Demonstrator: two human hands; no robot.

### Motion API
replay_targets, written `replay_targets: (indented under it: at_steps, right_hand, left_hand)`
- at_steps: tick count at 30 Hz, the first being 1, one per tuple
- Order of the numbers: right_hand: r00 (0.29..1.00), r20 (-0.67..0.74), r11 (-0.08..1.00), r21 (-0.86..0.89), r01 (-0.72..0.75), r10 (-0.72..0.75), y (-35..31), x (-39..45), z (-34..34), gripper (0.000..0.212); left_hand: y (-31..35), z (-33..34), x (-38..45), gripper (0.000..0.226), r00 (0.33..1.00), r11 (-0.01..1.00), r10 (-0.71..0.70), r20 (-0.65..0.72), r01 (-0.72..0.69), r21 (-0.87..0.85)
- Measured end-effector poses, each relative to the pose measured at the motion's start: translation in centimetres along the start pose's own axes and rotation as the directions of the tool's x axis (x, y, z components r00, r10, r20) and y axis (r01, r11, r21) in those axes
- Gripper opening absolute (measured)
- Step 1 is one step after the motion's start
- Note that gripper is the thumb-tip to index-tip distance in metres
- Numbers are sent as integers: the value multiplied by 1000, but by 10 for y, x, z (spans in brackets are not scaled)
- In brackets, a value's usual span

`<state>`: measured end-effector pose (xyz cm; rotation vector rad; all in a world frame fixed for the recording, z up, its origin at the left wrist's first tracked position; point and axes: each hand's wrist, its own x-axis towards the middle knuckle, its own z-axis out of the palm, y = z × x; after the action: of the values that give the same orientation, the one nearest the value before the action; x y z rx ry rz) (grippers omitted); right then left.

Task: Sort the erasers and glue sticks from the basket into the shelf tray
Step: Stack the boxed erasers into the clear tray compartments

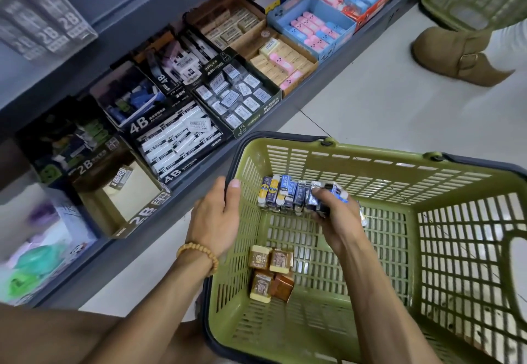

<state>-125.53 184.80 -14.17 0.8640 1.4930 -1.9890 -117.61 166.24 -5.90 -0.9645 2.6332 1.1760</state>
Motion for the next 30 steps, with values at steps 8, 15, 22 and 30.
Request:
replay_targets:
  at_steps: [8,15,22,30]
  right_hand:
    - [985,148,996,34,87,-91,-40,-72,12,17]
    - [901,375,975,42,219,-219,-75,-152,53,19]
    - [806,522,949,22,314,-279,-100,-226,89,37]
    - [697,606,891,45,451,-383,-125,-282,121,17]
  left_hand:
    - [7,-27,-11,31,999,994,-38,37,42,-105]
    - [33,-85,-50,19,991,932,27,-128,-71,-354]
    - [57,-143,-98,15,958,825,93,-271,-226,-517]
    - [101,-193,-127,13,906,737,314,-286,-422,-528]
